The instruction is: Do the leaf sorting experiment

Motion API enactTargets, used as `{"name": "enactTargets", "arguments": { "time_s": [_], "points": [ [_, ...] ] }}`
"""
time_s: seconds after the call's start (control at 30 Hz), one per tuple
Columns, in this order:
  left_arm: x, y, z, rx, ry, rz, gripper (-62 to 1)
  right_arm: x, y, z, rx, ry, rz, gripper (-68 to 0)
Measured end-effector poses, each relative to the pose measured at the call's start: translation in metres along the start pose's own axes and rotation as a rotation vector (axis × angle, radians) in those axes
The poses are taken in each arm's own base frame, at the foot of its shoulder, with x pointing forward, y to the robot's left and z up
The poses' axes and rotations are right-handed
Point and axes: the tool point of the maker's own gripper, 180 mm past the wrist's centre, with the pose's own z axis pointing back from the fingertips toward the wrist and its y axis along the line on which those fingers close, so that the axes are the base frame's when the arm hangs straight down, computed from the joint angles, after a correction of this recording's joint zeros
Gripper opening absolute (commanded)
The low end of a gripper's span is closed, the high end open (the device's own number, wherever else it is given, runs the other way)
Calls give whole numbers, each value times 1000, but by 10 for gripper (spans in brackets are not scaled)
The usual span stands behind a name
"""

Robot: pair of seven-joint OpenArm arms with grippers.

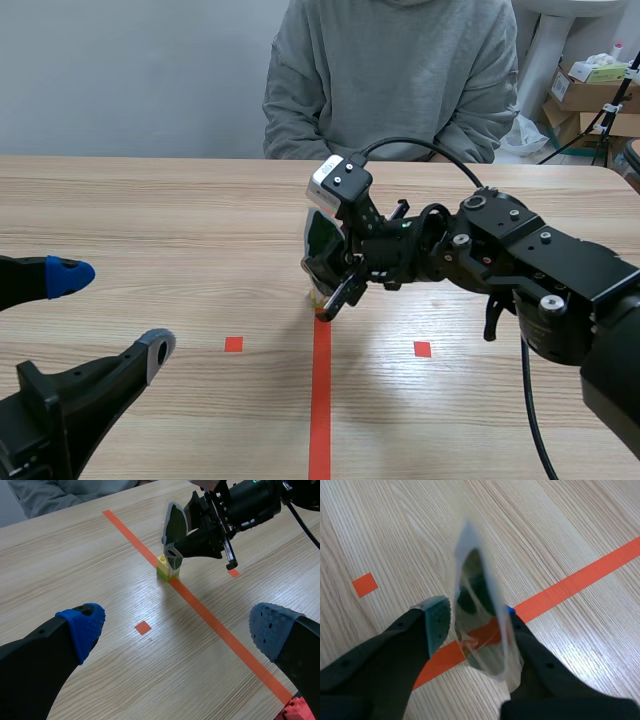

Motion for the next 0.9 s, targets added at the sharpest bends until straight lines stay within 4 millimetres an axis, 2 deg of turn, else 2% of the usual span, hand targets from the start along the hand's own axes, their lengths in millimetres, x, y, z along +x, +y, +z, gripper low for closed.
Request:
{"name": "enactTargets", "arguments": {
  "time_s": [0.17, 0.4, 0.67, 0.77, 0.9],
  "points": [
    [0, 0, 0, 0, 0, 0, 8, 0, 0, 0, -1, 0, 0, -658],
    [0, 0, 0, 0, 0, 0, 8, 0, -17, 1, -96, 0, -6, -657],
    [0, 0, 0, 0, 0, 0, 8, -2, -20, 1, -116, 5, -11, -656],
    [0, 0, 0, 0, 0, 0, 8, -3, -23, 3, -124, 5, -67, -656],
    [0, 0, 0, 0, 0, 0, 8, -3, -48, 15, -222, -40, -170, -657]
  ]
}}
